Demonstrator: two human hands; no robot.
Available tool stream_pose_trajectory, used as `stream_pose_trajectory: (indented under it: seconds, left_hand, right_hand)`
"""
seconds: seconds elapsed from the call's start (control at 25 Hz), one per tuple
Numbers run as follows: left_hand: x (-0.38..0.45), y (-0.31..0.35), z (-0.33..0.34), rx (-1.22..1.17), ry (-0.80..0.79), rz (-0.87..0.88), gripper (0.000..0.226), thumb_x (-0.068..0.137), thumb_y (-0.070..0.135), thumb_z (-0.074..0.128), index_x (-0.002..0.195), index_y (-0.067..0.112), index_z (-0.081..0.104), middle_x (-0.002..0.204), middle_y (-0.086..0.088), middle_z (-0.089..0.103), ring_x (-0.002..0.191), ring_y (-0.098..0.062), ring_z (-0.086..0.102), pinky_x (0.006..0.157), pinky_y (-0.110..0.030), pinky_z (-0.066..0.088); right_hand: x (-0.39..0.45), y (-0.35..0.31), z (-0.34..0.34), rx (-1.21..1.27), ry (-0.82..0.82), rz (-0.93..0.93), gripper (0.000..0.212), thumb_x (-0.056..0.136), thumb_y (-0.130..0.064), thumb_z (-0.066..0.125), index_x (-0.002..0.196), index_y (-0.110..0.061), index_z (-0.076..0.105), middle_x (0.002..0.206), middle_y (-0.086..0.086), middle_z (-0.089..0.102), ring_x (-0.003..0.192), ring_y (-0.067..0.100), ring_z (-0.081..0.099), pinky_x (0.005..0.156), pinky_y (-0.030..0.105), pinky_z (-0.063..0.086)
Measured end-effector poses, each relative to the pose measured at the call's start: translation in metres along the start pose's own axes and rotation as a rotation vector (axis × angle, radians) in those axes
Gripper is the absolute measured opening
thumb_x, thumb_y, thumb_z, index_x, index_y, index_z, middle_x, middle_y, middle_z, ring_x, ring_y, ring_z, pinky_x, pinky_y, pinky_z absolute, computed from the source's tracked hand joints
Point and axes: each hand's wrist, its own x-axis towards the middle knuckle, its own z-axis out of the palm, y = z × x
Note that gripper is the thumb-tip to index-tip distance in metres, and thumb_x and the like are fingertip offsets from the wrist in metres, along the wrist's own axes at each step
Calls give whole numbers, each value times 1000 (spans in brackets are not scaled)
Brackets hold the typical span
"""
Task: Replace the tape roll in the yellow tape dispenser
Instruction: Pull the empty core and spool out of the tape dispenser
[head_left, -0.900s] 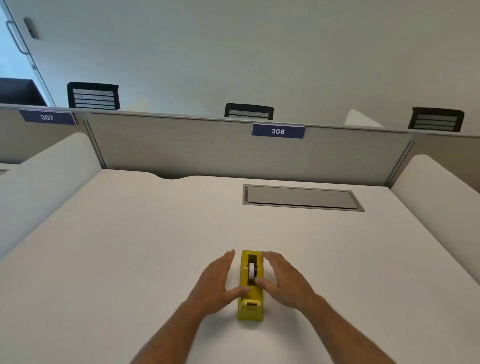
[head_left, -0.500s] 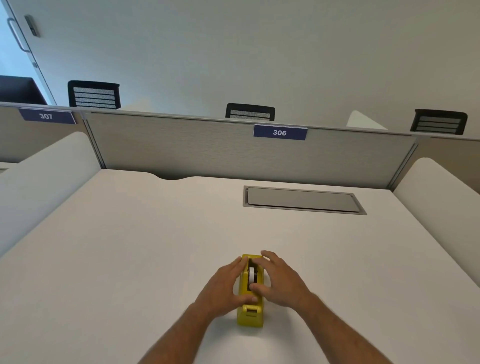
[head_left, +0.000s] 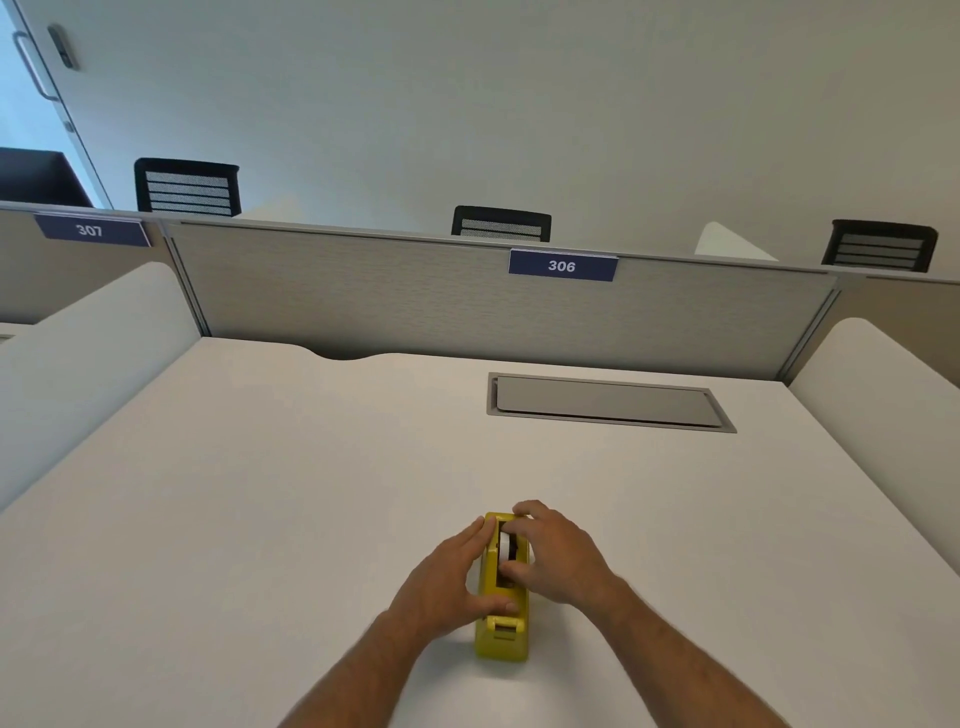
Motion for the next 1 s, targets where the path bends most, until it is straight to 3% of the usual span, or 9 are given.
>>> stream_pose_trajectory:
  seconds: [0.24,0.44,0.56,0.72,0.84,1.0]
  left_hand:
    - [0,1,1,13,12,-8,117,62,82,66,154,40,8,164,16,17,148,-9,25,118,-30,30]
    - [1,1,1,15,18,-7,123,54,91,57,154,40,9,164,15,19,148,-9,26,117,-29,30]
    - [1,0,1,22,19,-7,118,60,84,65,154,40,9,164,15,20,148,-9,26,116,-29,29]
    - [0,2,2,7,32,-5,113,65,76,71,155,38,12,164,13,20,148,-11,24,117,-29,28]
    - [-1,6,0,-19,108,9,101,73,67,72,154,34,22,162,12,26,147,-12,26,118,-32,29]
    - [-2,16,-8,-128,231,54,70,85,46,72,146,30,43,148,10,49,135,-9,43,115,-32,35]
  right_hand:
    - [1,-1,-3,-18,15,-27,51,79,-53,63,127,-34,57,138,-12,49,112,16,58,85,33,53]
    - [-3,-2,-6,-24,71,-79,42,84,-47,61,123,-33,58,118,-8,57,108,15,51,79,31,51]
    - [-4,-3,-6,15,82,-91,36,86,-41,63,120,-32,60,108,-6,63,102,14,50,78,27,47]
    - [-6,-1,-4,83,91,-76,39,86,-39,64,124,-31,59,112,-5,64,103,15,52,86,30,50]
    - [-7,2,-4,126,100,-60,42,85,-37,66,126,-32,58,113,-6,63,104,14,53,90,29,51]
    - [-8,7,-6,176,131,-61,45,83,-39,67,127,-31,59,113,-8,63,99,9,55,86,23,47]
